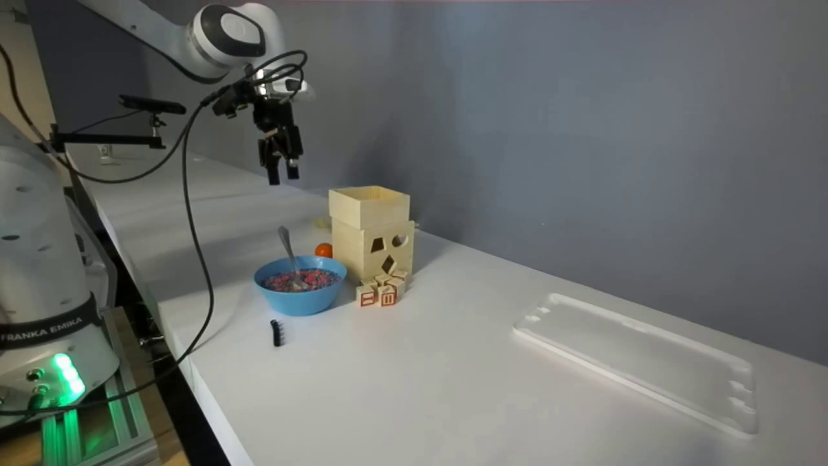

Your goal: Put some cereal from the blue bowl in the topmost box.

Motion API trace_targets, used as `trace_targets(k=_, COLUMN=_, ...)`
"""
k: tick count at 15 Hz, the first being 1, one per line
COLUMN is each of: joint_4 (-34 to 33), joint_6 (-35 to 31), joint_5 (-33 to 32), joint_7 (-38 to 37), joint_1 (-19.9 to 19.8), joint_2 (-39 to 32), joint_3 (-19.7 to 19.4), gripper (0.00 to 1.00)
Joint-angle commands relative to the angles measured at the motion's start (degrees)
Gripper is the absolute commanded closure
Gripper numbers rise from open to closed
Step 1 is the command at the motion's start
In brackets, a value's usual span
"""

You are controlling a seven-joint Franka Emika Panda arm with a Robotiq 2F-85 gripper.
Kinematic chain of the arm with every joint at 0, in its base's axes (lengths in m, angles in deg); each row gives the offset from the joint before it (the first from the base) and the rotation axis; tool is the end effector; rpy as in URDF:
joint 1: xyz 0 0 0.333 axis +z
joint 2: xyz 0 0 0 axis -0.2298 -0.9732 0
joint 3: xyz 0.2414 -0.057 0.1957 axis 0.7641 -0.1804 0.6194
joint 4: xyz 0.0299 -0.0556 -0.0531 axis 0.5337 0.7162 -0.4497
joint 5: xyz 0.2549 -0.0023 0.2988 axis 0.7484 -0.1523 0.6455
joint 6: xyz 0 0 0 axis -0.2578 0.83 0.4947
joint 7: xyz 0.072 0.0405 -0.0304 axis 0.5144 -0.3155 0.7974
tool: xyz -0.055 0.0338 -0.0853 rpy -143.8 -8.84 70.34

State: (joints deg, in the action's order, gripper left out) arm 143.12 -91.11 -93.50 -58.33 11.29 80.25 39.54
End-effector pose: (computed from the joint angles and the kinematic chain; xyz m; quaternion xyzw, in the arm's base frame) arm 0.3933 -0.0014 0.4734 0.9873 -0.0040 -0.0087 0.1587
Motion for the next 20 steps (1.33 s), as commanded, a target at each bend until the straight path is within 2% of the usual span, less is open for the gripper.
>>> trace_targets(k=1, joint_4=5.94, joint_6=-3.7, joint_5=-6.48, joint_7=-0.64, joint_1=-1.03, joint_2=4.87, joint_3=0.07, gripper=0.0)
trace_targets(k=2, joint_4=2.74, joint_6=-1.62, joint_5=-3.63, joint_7=-0.26, joint_1=-0.17, joint_2=1.47, joint_3=-0.21, gripper=0.0)
trace_targets(k=6, joint_4=4.39, joint_6=-2.44, joint_5=-4.94, joint_7=-0.25, joint_1=-0.51, joint_2=3.03, joint_3=-0.21, gripper=0.0)
trace_targets(k=11, joint_4=7.7, joint_6=-4.47, joint_5=-5.26, joint_7=1.8, joint_1=2.09, joint_2=0.76, joint_3=0.83, gripper=0.0)
trace_targets(k=17, joint_4=9.55, joint_6=-3.9, joint_5=-10.75, joint_7=-10.56, joint_1=1.65, joint_2=-2.83, joint_3=7.16, gripper=0.0)
trace_targets(k=20, joint_4=9.17, joint_6=-5.43, joint_5=-13.74, joint_7=-15.61, joint_1=1.64, joint_2=-5.61, joint_3=8.46, gripper=0.0)
